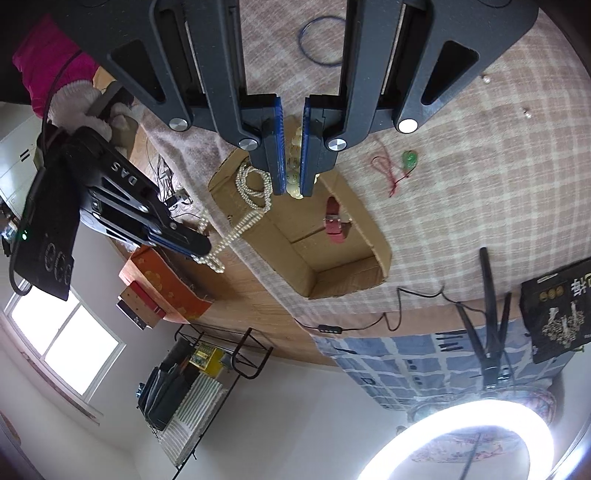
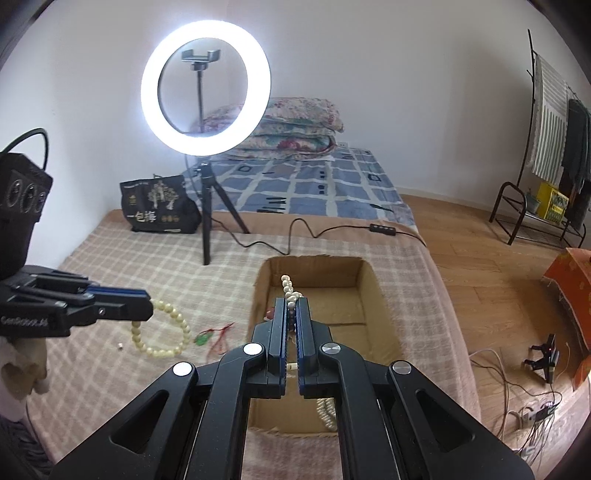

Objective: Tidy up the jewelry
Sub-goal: 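Carry the bracelet in the left tool while the right tool carries the pearl strand over the box, then open the left tool to drop the bracelet while the right tool releases the pearl strand into the box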

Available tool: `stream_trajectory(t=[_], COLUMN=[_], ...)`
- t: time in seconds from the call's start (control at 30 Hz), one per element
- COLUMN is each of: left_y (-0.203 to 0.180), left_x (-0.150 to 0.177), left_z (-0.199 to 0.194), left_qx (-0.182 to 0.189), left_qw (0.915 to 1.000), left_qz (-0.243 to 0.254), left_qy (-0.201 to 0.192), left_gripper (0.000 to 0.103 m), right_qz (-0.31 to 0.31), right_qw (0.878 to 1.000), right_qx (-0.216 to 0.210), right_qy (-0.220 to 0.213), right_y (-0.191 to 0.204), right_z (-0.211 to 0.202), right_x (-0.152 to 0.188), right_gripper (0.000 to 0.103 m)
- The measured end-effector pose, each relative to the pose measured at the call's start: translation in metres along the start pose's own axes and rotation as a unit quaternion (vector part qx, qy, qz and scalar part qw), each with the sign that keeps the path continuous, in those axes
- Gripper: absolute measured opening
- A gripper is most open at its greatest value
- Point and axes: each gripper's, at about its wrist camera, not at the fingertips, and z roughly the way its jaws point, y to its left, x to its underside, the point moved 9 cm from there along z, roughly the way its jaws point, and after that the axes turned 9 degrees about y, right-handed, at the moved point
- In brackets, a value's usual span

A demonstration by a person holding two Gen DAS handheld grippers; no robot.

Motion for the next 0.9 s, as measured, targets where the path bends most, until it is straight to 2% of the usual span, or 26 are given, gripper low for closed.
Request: stream_trajectory(t=[0.47,0.9], left_y=[-0.033,-0.041], left_x=[-0.009,0.005], left_z=[0.055,0.089], left_qx=[0.009,0.000], left_qw=[0.9995,0.9978], left_qz=[0.021,0.043], left_qy=[0.023,0.051], left_gripper=[0.005,0.005], right_qz=[0.010,0.022], right_qw=[0.999,0.999], right_qx=[0.017,-0.006], right_qy=[0.025,0.048], right_y=[-0.052,-0.057], right_z=[0.053,0.091], right_x=[-0.011,-0.011], right_gripper=[0.003,0.003])
